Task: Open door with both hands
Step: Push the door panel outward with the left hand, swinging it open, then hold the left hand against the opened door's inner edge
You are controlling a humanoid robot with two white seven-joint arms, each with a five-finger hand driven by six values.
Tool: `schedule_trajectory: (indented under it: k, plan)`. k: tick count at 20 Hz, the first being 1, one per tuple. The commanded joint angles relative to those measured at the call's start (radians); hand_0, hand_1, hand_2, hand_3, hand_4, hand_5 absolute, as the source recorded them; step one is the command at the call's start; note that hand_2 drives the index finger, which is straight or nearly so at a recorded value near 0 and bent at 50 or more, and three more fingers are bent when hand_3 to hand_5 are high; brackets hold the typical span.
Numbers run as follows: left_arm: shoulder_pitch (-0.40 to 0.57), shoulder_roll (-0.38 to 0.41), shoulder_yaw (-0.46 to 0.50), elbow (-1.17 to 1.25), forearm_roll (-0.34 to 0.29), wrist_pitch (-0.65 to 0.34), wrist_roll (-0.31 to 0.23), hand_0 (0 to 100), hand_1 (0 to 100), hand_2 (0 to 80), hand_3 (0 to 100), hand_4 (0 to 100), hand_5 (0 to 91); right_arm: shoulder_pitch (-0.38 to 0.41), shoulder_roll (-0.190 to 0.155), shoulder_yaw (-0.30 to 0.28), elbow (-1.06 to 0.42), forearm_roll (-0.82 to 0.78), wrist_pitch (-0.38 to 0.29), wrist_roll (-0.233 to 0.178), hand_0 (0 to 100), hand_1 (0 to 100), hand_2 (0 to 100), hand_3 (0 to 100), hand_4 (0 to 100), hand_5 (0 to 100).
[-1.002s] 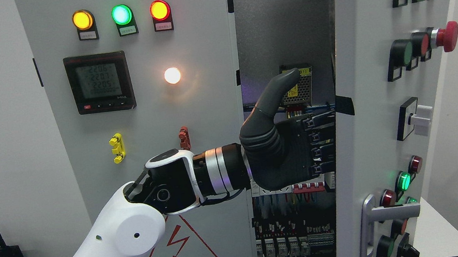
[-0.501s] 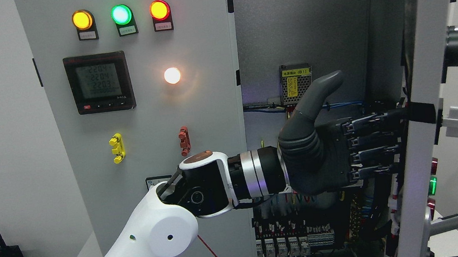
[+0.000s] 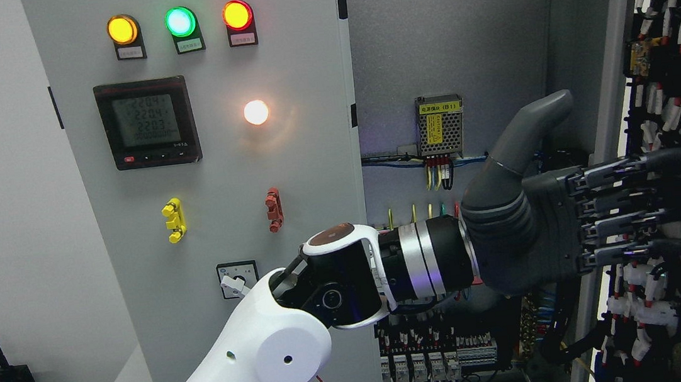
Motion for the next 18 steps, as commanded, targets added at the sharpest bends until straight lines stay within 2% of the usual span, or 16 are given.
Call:
schedule_trajectory:
  k: [1,4,9,12,16,18]
  plan:
    - [-0.009,-0.026,-0.077,-0.028,0.0,-0.054,0.003,0,0,0.0,0,4,0.0,0.0,0.0,0.0,-0.001,0.0,0.0,0.0,0,0,0,0,0,0]
    - [-0.023,-0.026,-0.133,-0.026,0.001,-0.109,0.005,0,0,0.0,0,4,0.0,0.0,0.0,0.0,-0.001,0.0,0.0,0.0,0,0,0,0,0,0]
    - [-0.026,-0.036,-0.163,-0.018,0.001,-0.114,0.005,0,0,0.0,0,4,0.0,0.0,0.0,0.0,0.001,0.0,0.0,0.0,0,0,0,0,0,0]
    - [-0.026,-0.036,-0.206,-0.015,0.0,-0.157,0.008,0,0,0.0,0,4,0.0,0.0,0.0,0.0,0.001,0.0,0.0,0.0,0,0,0,0,0,0]
    - [-0.026,-0.042,-0.251,-0.015,0.001,-0.2,0.054,0,0,0.0,0,4,0.0,0.0,0.0,0.0,0.001,0.0,0.0,0.0,0,0,0,0,0,0]
    - [-0.028,-0.048,-0.269,-0.008,0.0,-0.221,0.058,0,0,0.0,0,4,0.0,0.0,0.0,0.0,-0.001,0.0,0.0,0.0,0,0,0,0,0,0]
